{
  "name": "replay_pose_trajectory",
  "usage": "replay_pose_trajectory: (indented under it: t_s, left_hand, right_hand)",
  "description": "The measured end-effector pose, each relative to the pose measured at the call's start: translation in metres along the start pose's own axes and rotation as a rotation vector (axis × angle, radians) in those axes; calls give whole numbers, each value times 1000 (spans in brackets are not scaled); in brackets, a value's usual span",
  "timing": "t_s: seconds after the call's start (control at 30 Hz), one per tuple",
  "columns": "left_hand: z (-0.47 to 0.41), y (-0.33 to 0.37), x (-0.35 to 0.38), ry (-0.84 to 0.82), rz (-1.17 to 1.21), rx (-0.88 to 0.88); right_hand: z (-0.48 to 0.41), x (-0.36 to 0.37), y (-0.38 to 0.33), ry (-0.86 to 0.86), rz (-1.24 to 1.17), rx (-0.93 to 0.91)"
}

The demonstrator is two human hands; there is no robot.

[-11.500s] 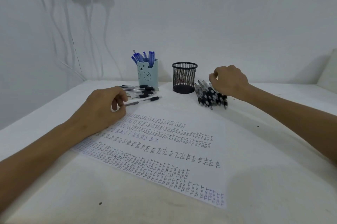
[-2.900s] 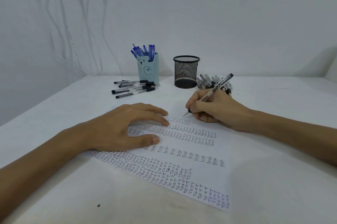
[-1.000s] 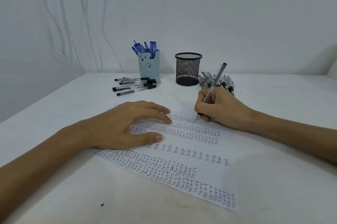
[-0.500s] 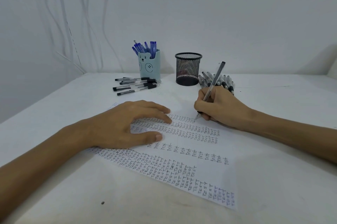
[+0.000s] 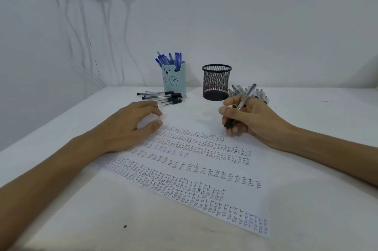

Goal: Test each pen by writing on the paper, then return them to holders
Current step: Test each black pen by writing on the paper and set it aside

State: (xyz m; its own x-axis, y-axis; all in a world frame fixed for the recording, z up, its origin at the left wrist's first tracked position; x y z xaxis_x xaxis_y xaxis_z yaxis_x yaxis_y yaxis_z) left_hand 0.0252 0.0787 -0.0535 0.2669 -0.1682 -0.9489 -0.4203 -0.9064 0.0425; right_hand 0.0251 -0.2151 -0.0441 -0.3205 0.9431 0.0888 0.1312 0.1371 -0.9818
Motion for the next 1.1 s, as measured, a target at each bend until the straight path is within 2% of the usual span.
replay_pose_trajectory:
  t_s: [0.2, 0.33, 0.43, 0.63, 0.73, 0.9, 1.1]
  left_hand:
    - [-2, -13, 1, -11, 19, -69]
    - [-2, -14, 3, -50, 28, -79]
    - [-2, -13, 1, -11, -2, -63]
    - [-6, -9, -12, 192, 14, -36]
    - [-5, -9, -15, 247, 58, -50]
    - [-4, -6, -16, 287, 91, -22]
    - [-3, -5, -16, 275, 88, -8]
  right_hand:
    - [-3, -5, 3, 155, -236, 120]
    - [1, 1, 0, 51, -177, 82]
    - [2, 5, -3, 1, -133, 75]
    - [-2, 5, -27, -28, 243, -49]
    - [-16, -8, -39, 55, 375, -63]
    - [-54, -53, -59, 255, 892, -49]
    - [-92, -86, -70, 291, 1130, -23]
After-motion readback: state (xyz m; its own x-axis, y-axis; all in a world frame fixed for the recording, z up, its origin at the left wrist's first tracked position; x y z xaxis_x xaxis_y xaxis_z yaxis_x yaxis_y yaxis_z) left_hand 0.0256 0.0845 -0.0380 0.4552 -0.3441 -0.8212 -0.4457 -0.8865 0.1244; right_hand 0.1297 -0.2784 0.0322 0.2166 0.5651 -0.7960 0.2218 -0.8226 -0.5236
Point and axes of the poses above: each hand's wrist, its own z-axis away from the middle knuckle, its own x-axis out of the palm, y = z × x, the point moved 6 cm from there along -z, towards the middle knuckle, and after that the axes turned 13 degrees about -z, right-handed, at the moved point
